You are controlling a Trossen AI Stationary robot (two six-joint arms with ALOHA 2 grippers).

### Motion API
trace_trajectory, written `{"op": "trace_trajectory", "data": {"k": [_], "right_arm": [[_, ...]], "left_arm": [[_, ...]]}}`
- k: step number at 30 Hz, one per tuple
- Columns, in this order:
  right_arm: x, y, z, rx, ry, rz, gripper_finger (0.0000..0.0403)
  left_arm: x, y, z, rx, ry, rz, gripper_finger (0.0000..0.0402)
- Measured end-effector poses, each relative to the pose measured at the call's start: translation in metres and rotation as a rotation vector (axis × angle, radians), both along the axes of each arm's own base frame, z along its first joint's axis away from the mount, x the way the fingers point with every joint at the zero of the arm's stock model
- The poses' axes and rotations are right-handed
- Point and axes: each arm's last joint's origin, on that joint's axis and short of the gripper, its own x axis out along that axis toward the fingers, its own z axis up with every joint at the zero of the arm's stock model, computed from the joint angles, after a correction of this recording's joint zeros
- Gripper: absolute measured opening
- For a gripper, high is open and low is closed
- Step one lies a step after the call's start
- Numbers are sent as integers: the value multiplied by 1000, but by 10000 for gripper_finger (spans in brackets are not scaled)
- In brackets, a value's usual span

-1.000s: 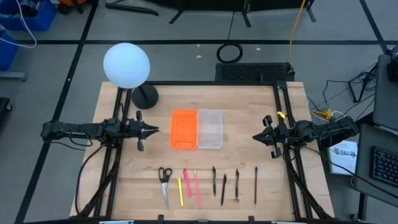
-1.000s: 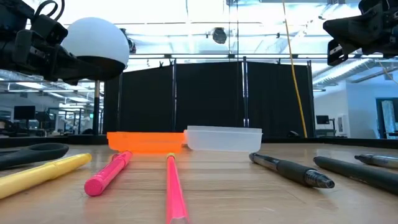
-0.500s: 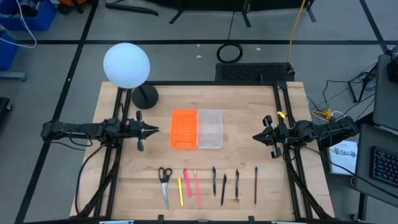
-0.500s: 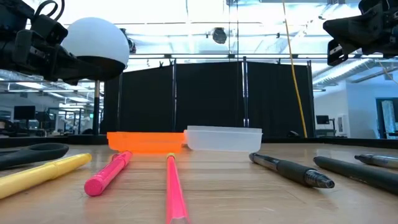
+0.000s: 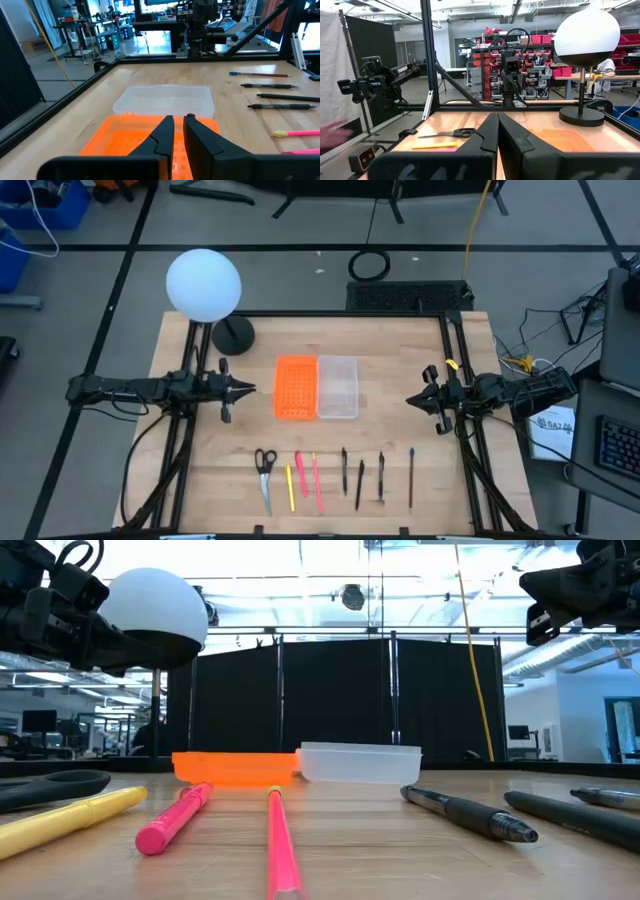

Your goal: Pick & place school supplies into a supply box

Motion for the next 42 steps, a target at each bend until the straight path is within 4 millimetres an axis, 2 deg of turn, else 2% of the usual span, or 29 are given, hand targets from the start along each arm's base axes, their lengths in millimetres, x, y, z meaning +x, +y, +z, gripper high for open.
{"op": "trace_trajectory", "data": {"k": [15, 25, 31, 34, 37, 39, 42], "right_arm": [[0, 0, 0, 0, 0, 0, 0], [0, 0, 1, 2, -8, 0, 0], [0, 0, 1, 2, -9, 0, 0], [0, 0, 1, 2, -8, 0, 0], [0, 0, 1, 0, -8, 0, 0], [0, 0, 1, -9, -9, -2, 0], [0, 0, 1, -29, -12, -5, 0]], "left_arm": [[0, 0, 0, 0, -1, 0, 47], [0, 0, 7, -7, -76, 2, 47], [1, 0, 7, -144, -94, 2, 47], [1, 0, 9, -289, -132, 12, 47], [1, -2, 15, -347, -175, -50, 47], [0, -4, 22, -379, -182, -90, 47], [1, -8, 44, -416, -212, -97, 47]]}}
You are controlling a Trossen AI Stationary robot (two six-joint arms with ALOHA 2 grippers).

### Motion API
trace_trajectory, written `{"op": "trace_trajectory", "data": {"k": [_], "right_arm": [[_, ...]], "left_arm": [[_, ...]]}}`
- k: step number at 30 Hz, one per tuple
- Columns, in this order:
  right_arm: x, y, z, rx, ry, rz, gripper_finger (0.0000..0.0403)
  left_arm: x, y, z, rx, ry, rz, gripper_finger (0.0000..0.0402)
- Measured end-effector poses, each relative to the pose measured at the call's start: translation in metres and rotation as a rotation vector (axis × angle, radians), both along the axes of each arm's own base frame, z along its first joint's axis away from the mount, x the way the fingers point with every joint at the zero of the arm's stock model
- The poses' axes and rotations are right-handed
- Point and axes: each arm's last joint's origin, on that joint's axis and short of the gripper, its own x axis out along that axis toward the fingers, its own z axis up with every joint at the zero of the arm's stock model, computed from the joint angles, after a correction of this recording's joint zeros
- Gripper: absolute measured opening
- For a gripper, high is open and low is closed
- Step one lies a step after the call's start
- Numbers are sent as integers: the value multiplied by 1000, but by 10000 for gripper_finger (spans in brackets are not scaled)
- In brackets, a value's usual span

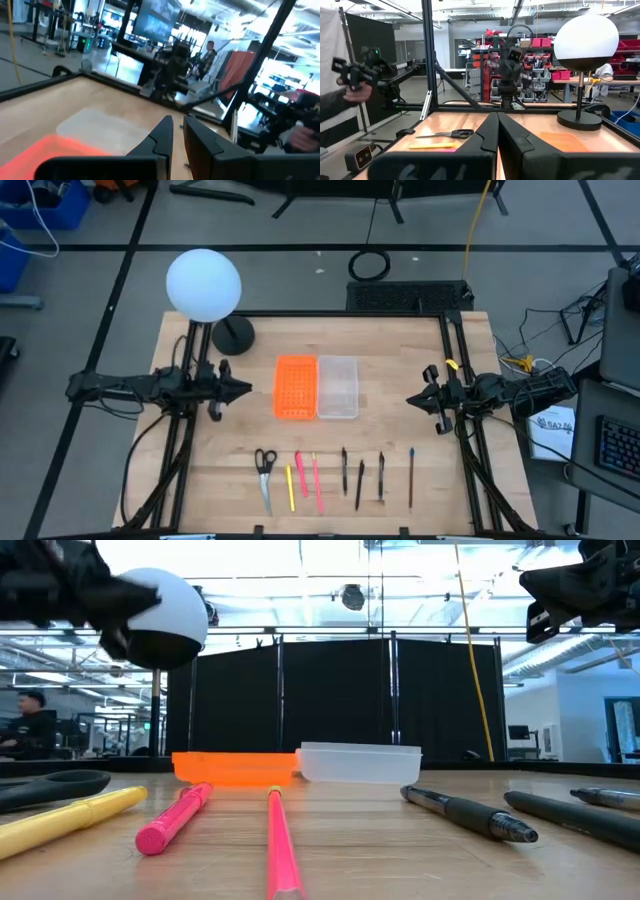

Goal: Pick & place school supplies into a supply box
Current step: Put the black scissors into the orange supply box

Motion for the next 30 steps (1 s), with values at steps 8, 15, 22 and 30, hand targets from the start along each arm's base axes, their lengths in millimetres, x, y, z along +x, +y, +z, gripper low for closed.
{"op": "trace_trajectory", "data": {"k": [8, 15, 22, 30], "right_arm": [[0, 0, 0, -3, 0, -1, 0], [0, 0, -1, -52, 4, -9, 0], [0, 0, -2, -87, 15, -13, 0], [0, 0, -3, -82, 17, -12, 0]], "left_arm": [[27, -21, 77, -88, 399, 86, 6], [72, -55, 110, -419, 967, 201, 3], [106, -122, 115, -640, 1265, 339, 15], [129, -179, 95, -665, 1132, 554, 16]]}}
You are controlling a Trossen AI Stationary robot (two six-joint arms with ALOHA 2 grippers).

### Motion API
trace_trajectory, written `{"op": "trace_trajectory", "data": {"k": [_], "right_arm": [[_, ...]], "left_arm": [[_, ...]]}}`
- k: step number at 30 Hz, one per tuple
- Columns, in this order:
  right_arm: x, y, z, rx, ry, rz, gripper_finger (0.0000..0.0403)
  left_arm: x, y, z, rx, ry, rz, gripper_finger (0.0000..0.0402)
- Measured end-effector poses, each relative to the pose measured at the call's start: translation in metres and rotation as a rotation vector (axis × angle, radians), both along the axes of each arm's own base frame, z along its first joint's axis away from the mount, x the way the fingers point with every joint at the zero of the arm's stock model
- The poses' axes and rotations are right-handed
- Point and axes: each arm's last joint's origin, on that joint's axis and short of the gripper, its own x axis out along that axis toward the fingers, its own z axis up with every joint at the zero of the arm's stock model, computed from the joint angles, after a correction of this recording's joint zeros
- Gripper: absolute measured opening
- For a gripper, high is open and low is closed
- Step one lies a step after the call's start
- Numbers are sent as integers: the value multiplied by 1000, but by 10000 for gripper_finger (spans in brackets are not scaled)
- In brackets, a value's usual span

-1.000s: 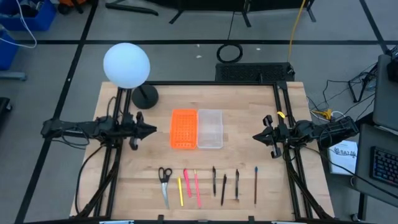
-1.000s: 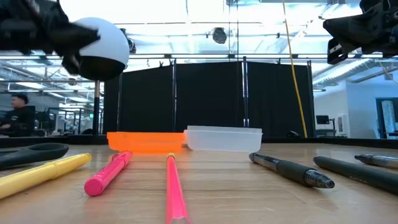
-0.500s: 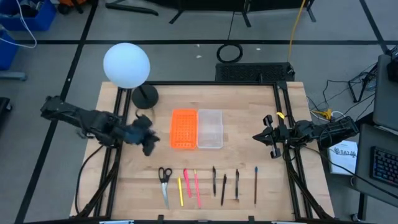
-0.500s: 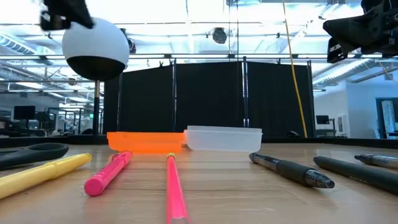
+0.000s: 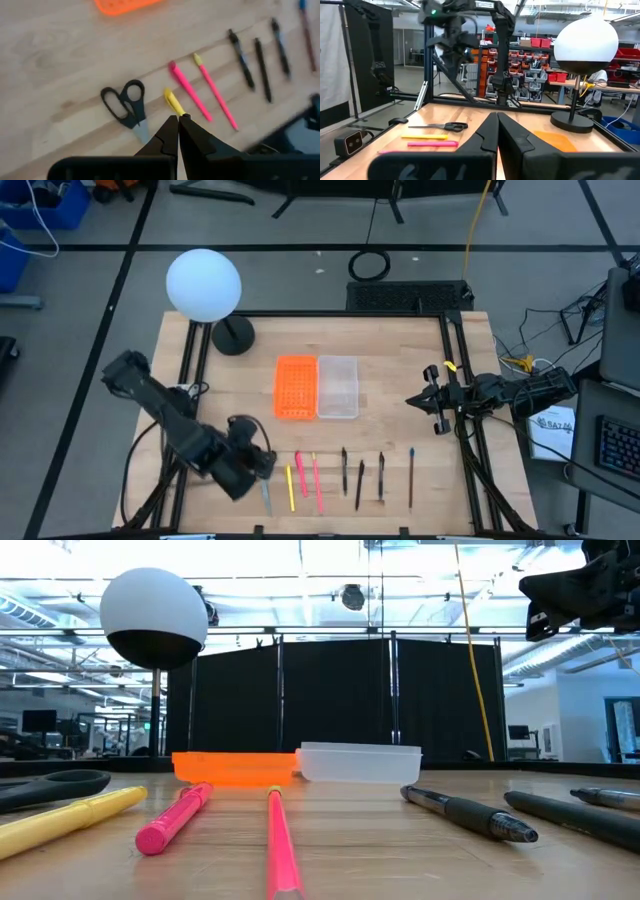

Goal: Pick & place school supplies into a supply box
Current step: Put the black scissors into the orange supply box

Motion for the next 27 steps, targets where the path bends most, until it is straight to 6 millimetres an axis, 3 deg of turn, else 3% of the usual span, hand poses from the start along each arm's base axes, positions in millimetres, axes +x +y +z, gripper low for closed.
{"op": "trace_trajectory", "data": {"k": [9, 17, 22, 27], "right_arm": [[1, 0, -6, 54, 73, 8, 0], [1, 0, -7, 53, 80, 7, 0], [1, 0, -7, 41, 78, 6, 0], [1, 0, -7, 41, 82, 6, 0]], "left_arm": [[22, -19, -53, 30, 156, 121, 10], [38, -12, -76, -38, 297, 218, 108], [43, -5, -78, -70, 310, 285, 173], [49, 2, -78, -67, 277, 371, 204]]}}
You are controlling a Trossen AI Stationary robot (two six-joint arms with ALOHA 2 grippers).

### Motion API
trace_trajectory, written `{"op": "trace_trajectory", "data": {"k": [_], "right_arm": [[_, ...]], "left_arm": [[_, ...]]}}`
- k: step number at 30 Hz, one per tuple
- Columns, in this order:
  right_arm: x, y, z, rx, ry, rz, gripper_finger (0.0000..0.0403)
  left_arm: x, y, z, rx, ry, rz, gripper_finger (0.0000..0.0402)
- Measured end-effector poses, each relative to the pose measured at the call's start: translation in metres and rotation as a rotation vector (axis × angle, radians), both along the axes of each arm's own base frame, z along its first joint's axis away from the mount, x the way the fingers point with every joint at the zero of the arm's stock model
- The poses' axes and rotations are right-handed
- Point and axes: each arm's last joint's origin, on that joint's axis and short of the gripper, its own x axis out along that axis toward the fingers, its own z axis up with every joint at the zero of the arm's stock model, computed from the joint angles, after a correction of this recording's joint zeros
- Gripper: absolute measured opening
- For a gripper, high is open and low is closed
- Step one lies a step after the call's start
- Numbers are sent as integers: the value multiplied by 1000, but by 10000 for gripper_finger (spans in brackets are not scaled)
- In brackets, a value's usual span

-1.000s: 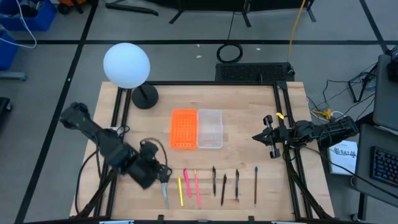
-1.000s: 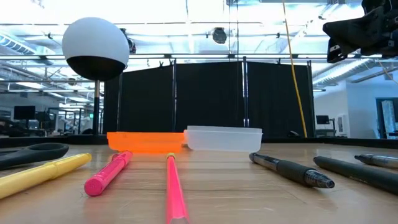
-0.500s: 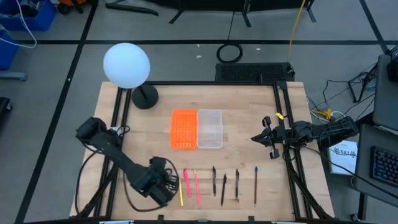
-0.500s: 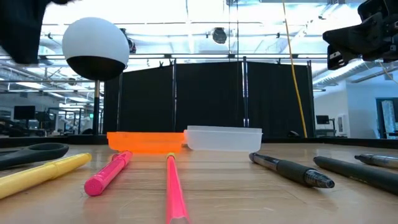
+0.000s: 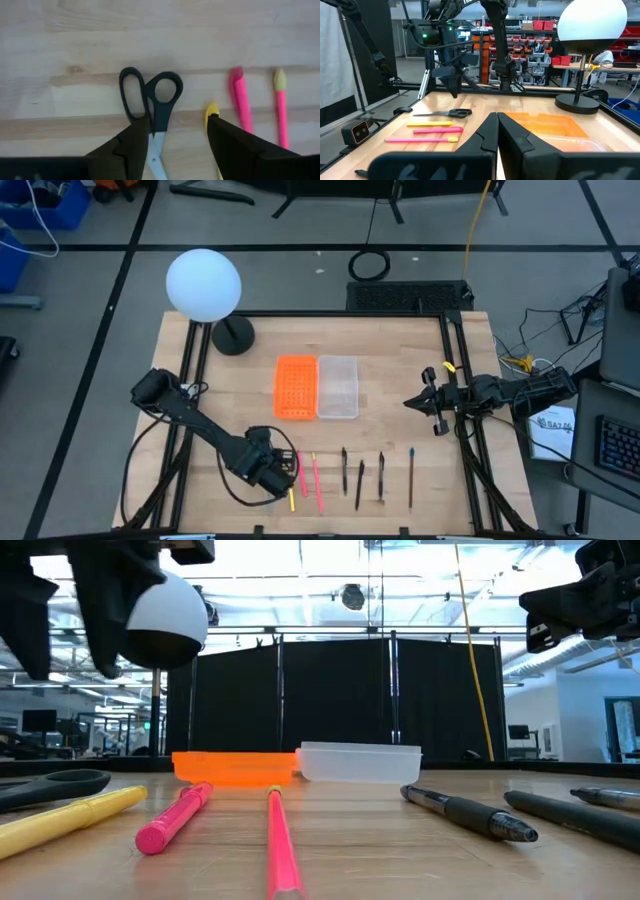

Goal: Pick & place school supplies into a supply box
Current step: Put the black scissors into the orange supply box

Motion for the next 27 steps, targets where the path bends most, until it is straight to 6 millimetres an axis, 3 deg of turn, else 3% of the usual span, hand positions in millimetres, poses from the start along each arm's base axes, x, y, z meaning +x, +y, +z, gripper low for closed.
{"op": "trace_trajectory", "data": {"k": [11, 20, 27], "right_arm": [[0, 0, -3, 22, 38, 1, 0], [0, 0, -3, 22, 37, 1, 0], [0, 0, -3, 23, 37, 1, 0]], "left_arm": [[14, 7, -25, 39, 50, 119, 207], [10, 2, -25, 39, 60, 128, 207], [2, 1, -39, 43, 79, 129, 207]]}}
